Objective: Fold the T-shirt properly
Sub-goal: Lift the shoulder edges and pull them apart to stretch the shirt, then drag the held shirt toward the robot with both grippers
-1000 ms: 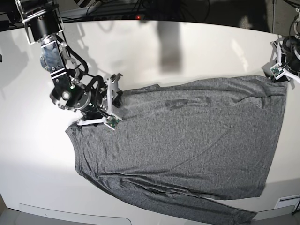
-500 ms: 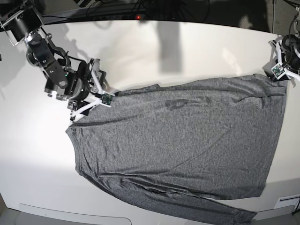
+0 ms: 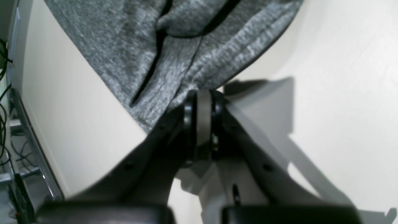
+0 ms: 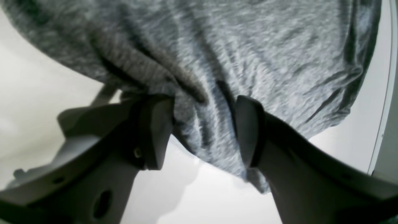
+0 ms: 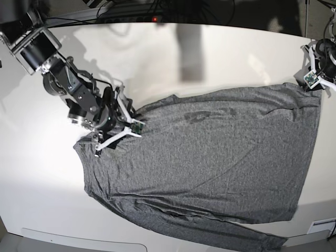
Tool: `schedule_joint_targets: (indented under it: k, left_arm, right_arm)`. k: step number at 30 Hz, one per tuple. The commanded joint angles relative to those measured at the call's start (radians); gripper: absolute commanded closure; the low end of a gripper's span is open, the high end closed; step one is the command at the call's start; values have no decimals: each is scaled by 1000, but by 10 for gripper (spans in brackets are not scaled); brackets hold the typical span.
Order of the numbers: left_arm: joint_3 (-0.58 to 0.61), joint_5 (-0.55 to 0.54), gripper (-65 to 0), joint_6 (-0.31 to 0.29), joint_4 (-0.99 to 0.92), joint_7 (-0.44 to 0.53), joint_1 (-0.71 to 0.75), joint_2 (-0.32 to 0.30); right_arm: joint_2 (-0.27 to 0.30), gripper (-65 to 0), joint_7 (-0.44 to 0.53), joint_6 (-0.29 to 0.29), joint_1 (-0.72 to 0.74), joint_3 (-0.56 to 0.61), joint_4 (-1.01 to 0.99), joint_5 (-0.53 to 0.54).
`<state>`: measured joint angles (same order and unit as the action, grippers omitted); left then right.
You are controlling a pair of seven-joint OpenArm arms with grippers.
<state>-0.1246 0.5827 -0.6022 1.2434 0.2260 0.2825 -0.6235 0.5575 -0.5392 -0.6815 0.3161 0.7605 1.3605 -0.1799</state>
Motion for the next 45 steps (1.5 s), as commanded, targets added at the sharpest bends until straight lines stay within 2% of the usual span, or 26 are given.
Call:
schedule_joint_targets:
  k: [1, 3, 8, 12, 19, 24, 27, 29, 32, 35, 38, 45]
  left_arm:
    - [-3, 11, 0, -19, 3, -16, 3, -17]
    - [-3, 11, 0, -19, 3, -16, 3, -17]
    - [-3, 11, 0, -19, 3, -15, 3, -17]
    - [-3, -6, 0, -19, 3, -16, 3, -17]
    - [-6, -277, 0, -20, 3, -19, 3, -18]
    - [-6, -418, 0, -20, 64, -76, 52, -43]
    - [-38, -446, 0, -20, 146, -85, 109, -53]
    - [-82, -451, 0, -19, 200, -85, 144, -53]
    - [-155, -512, 0, -18, 251, -95, 164, -53]
    - [-212, -573, 0, 14, 270, -100, 160, -53]
    - [-229, -588, 0, 42, 269, -119, 140, -53]
    - [-228, -587, 0, 50, 267, -133, 42, -16]
  right_arm:
    - [10, -351, -42, -17, 2, 4, -14, 1]
    - [11, -305, -64, -17, 5, 4, -14, 24]
    - [19, -131, -147, -17, 5, 4, -14, 88]
    - [23, 0, -141, -17, 5, 4, -14, 87]
    - [35, 0, -119, -17, 2, 4, 7, 90]
    - [115, 0, -226, -17, -22, -29, 114, 253]
    - [141, 0, -232, -17, -77, -121, 180, 326]
    - [140, 0, -229, -17, -123, -195, 209, 348]
    - [138, 0, -206, -17, -159, -270, 224, 352]
    - [135, 0, -202, -17, -164, -314, 223, 352]
    - [124, 0, -175, -17, -164, -356, 223, 351]
    - [66, 0, -117, -17, -140, -408, 191, 287]
